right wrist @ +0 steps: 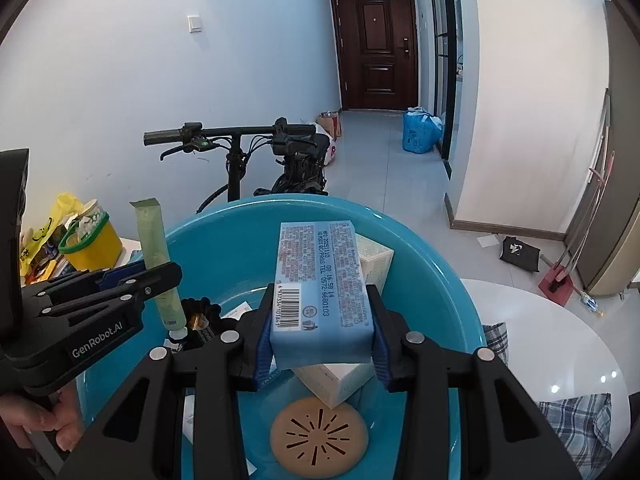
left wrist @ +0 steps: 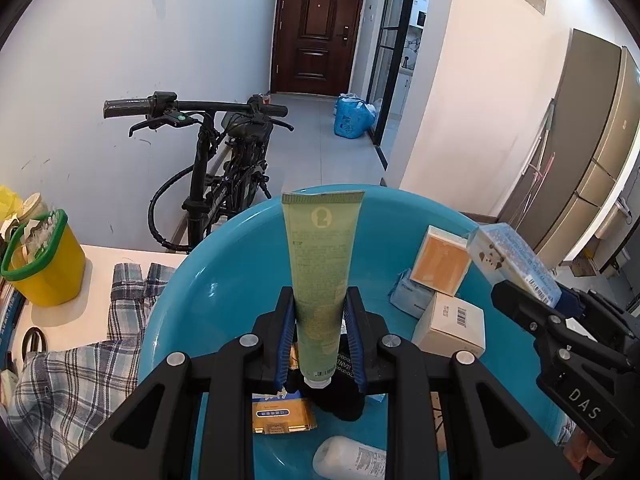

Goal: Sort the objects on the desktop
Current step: 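Lower and release the tube into the basin while right releases the soap box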

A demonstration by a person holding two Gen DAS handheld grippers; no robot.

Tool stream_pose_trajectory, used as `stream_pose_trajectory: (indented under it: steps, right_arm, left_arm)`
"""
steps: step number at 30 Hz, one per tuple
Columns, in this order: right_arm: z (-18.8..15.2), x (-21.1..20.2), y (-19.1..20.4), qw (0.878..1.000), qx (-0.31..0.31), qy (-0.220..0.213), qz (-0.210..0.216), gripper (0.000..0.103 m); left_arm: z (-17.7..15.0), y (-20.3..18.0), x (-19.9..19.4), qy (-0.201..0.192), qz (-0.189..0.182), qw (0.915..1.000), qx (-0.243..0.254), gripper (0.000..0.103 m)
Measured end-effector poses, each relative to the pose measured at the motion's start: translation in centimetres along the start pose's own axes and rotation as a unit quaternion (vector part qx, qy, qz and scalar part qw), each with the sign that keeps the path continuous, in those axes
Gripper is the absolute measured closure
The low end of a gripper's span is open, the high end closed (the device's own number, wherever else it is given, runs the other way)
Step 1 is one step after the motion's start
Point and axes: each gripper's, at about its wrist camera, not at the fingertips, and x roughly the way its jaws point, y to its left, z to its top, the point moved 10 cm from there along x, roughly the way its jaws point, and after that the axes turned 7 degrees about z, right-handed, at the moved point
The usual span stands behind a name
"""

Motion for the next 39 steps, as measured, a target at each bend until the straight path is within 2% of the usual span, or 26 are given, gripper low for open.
stream_pose_trajectory:
  steps: [8,14,16,30,32,34,35,39]
  right_arm:
    - [-0.7,1.0,0.0,1.000,0.000,0.019,0.000,0.064]
    - [-2.4,2.9,-1.0,0.998,0.011,0.066,-0.010,0.064]
    - [-2.4,2.8,-1.1,0.998,0.013,0.066,-0.005,0.064]
    - [-2.5,2.6,-1.2,0.997,0.010,0.071,-0.002,0.064]
    - [-2.5,2.6,-1.2,0.997,0.010,0.071,-0.002,0.064]
    - [-2.5,2.4,-1.2,0.998,0.012,0.068,-0.003,0.064]
    - [-2.4,2.3,-1.3,0.998,0.012,0.066,-0.006,0.063]
    - [-2.0,2.0,-1.4,0.998,0.010,0.059,-0.013,0.056]
  left_arm:
    - [-0.3,0.0,0.6,0.012,0.002,0.9999,-0.001,0.077]
    - [-2.0,-0.6,2.5,0.070,-0.014,0.9974,0.002,0.077]
    - [-2.1,-0.5,2.7,0.071,-0.004,0.9975,0.005,0.077]
    - [-1.7,-0.2,2.1,0.066,0.000,0.9978,-0.005,0.077]
    - [-1.8,-0.1,2.2,0.071,0.005,0.9974,-0.005,0.071]
    - [-1.9,0.0,2.4,0.075,0.017,0.9970,0.002,0.034]
    - [-1.7,0.0,2.3,0.068,0.019,0.9975,0.002,0.030]
    - [-1.3,-0.1,1.6,0.051,0.019,0.9985,0.002,0.029]
